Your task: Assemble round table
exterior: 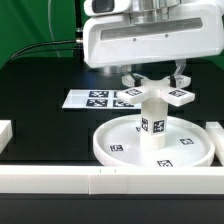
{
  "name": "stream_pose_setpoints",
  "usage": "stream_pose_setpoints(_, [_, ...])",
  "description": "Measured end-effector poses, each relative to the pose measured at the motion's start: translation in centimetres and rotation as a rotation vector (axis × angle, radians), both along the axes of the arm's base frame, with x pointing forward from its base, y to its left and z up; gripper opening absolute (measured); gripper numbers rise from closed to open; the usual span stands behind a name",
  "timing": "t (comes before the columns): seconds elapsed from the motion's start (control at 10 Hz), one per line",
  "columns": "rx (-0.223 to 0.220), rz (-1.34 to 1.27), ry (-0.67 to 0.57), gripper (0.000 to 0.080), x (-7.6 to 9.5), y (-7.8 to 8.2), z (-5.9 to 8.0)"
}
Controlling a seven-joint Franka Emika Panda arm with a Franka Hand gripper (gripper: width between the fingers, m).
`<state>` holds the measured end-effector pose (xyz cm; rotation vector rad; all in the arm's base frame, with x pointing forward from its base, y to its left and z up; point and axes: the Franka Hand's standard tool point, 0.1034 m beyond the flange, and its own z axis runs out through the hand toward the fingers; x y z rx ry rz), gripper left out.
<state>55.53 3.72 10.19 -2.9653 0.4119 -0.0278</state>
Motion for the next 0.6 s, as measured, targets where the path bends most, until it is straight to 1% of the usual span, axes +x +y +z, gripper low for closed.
stream_pose_setpoints(0.2, [0.033, -0.209, 0.017, 0.0442, -0.19, -0.07, -0.03])
stream_pose_setpoints(0.5, [0.044, -0.462, 0.045, 0.0442, -0.26, 0.01, 0.00])
stream_pose_setpoints(0.6, [0.058, -0.561, 0.062, 0.0442, -0.26, -0.04, -0.01])
